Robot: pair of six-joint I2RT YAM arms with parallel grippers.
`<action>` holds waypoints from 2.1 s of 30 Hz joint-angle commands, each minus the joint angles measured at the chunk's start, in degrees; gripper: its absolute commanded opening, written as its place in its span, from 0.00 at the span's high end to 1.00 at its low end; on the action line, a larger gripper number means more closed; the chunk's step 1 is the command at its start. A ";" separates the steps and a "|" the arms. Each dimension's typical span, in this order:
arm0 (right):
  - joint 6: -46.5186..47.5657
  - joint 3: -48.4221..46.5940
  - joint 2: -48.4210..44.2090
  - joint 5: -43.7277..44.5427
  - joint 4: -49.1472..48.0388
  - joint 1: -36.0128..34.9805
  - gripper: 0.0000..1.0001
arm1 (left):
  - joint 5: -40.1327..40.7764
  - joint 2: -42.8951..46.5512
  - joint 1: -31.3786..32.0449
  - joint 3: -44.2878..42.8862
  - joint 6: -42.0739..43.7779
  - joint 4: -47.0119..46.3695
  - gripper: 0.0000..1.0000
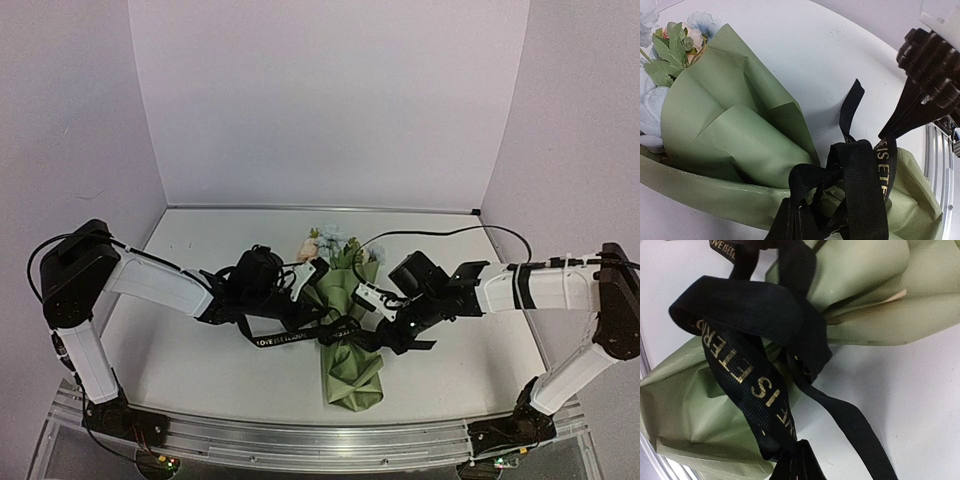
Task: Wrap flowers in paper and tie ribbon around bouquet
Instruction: Tie the half-tied ribbon around the folded bouquet.
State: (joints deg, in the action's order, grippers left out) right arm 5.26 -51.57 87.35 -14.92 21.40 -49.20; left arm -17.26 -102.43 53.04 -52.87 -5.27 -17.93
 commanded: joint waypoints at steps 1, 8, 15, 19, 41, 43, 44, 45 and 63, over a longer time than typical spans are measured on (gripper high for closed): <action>-3.48 0.62 -1.71 -0.42 0.66 1.80 1.00 | 1.53 3.39 -0.30 2.16 -3.17 -4.33 1.00; -7.10 0.63 -0.64 -0.36 0.66 3.61 1.00 | 2.82 4.50 -0.30 4.83 -5.01 -5.59 1.00; -8.17 1.98 0.58 4.65 0.60 4.50 1.00 | 4.88 5.82 -0.26 7.69 -7.66 -6.71 1.00; -8.78 2.70 1.22 5.93 0.61 4.55 1.00 | 5.83 6.42 -0.30 9.49 -9.45 -7.36 1.00; -12.81 7.92 0.34 11.92 1.36 4.55 1.00 | 14.31 9.31 -1.56 14.64 -15.60 -2.57 1.00; -13.50 8.53 -0.02 12.44 1.43 4.55 1.00 | 14.50 9.21 -1.69 14.79 -16.02 -2.01 1.00; -13.85 8.86 -0.20 12.62 1.43 4.55 1.00 | 14.90 9.24 -1.75 14.81 -16.30 -1.68 1.00; -14.18 9.12 -0.39 12.93 1.51 4.55 1.00 | 15.46 9.32 -1.80 14.87 -16.76 -1.27 1.00; -19.41 12.99 -3.08 14.62 1.79 4.55 1.00 | 20.34 10.82 -4.70 16.21 -17.69 2.64 1.00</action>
State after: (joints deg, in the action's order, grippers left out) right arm -11.12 -39.78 86.12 -2.24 21.21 -44.93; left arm 1.14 -94.44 49.87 -37.63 -22.76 -16.47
